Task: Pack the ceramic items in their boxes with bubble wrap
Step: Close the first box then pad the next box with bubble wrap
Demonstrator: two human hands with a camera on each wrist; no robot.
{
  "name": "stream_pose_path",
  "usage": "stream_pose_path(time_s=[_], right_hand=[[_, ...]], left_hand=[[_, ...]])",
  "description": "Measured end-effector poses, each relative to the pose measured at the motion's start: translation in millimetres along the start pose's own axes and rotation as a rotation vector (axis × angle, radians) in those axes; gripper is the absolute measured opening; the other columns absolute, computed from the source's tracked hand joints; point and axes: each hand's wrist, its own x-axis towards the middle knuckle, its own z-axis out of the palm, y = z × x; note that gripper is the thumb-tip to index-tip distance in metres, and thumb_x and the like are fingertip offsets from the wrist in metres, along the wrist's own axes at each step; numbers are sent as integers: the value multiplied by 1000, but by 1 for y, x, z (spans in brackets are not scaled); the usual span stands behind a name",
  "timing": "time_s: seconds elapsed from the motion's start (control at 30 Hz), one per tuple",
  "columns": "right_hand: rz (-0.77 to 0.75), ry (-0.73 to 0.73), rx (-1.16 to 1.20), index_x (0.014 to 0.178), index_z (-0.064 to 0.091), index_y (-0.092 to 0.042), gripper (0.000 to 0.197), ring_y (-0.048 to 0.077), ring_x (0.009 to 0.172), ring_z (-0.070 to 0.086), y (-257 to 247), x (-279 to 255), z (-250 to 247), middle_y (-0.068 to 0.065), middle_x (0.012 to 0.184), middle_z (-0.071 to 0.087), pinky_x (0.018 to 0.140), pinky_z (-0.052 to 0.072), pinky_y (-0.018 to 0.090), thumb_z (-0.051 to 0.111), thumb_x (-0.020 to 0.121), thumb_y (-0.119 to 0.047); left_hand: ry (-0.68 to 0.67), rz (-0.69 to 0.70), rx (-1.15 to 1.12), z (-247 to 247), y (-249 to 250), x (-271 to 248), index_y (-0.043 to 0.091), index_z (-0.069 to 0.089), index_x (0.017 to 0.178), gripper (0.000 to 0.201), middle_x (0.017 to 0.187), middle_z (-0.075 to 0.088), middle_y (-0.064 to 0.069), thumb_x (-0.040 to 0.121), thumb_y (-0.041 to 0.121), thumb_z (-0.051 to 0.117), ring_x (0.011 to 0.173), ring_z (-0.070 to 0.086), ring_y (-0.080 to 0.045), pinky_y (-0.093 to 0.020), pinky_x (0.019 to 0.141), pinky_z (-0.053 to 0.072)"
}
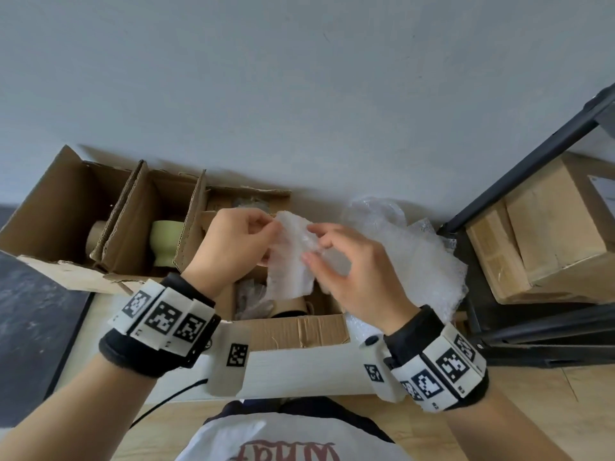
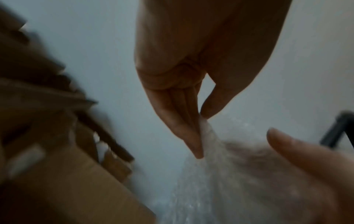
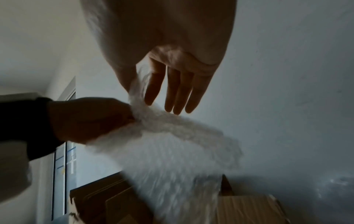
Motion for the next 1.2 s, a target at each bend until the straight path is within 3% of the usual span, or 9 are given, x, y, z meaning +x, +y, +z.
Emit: stream_pose_path(time_s=[0.1,0.27,0.37,0.47,0.63,0.7,0.8,0.93,1.2], right_hand=[[58,-96,62,100,68,-18,41,2,127,44,1,-5,9,-8,137,52,100,43,29,48,88,-52],[18,-1,52,111,64,-10,23,11,123,51,10,-5,17,1,135,53,99,44,30,62,90,-20],[109,1,95,126,52,-17,49,1,124,46,22,3,10,-7,134,51,103,36,13,72,82,-23],[255,-214,156,113,61,-24,37,-7,104,56,30,17,3,-14,111,64,87,41,10,75,79,-26],[231,89,-135,86,58,-17,15,15,72,58,33,27,16,-9,77,58,64,50,31,71,78,-17],[40,89,-342,83,56,-11,15,22,61,55,27,25,31,-2,74,57,49,44,30,70,76,-12],[-245,-111,-551,77,58,-6,16,22,56,52,19,20,60,6,76,57,41,35,21,70,67,-1],[-358,-406,-597,80,61,-4,14,24,56,51,23,13,88,9,81,59,37,41,26,64,71,6],[149,-660,-505,95,56,-10,9,31,87,60,32,33,130,9,99,59,72,48,35,59,87,-13]], left_hand=[[-97,-190,-382,-2,5,-3,6,70,91,21,86,73,-13,92,25,59,69,70,-28,-32,60,58],[-91,-105,-233,-5,-8,-3,9,65,95,13,88,73,-9,83,11,70,84,70,-25,-37,74,58],[-152,-11,-157,-12,-16,-7,4,66,96,10,95,70,-13,85,6,66,93,67,-24,-34,86,54],[-183,52,-180,-22,-26,-11,5,66,98,13,96,70,-8,85,6,66,95,66,-16,-25,90,52],[-89,32,231,-30,-86,-27,22,59,120,39,122,62,2,83,24,70,101,60,-7,-17,84,47],[-155,29,427,-29,-116,-40,20,50,133,52,147,40,2,85,35,65,134,36,-10,-30,109,34],[-203,120,674,-24,-152,-52,18,34,146,70,157,15,4,87,50,55,144,-4,-9,-34,119,1],[-232,81,782,-18,-177,-56,18,9,151,85,153,-9,8,87,60,46,140,-19,-8,-27,114,-15],[-220,76,641,-8,-190,-56,16,8,151,85,153,-4,7,88,52,54,139,-12,-5,-24,115,-9]])
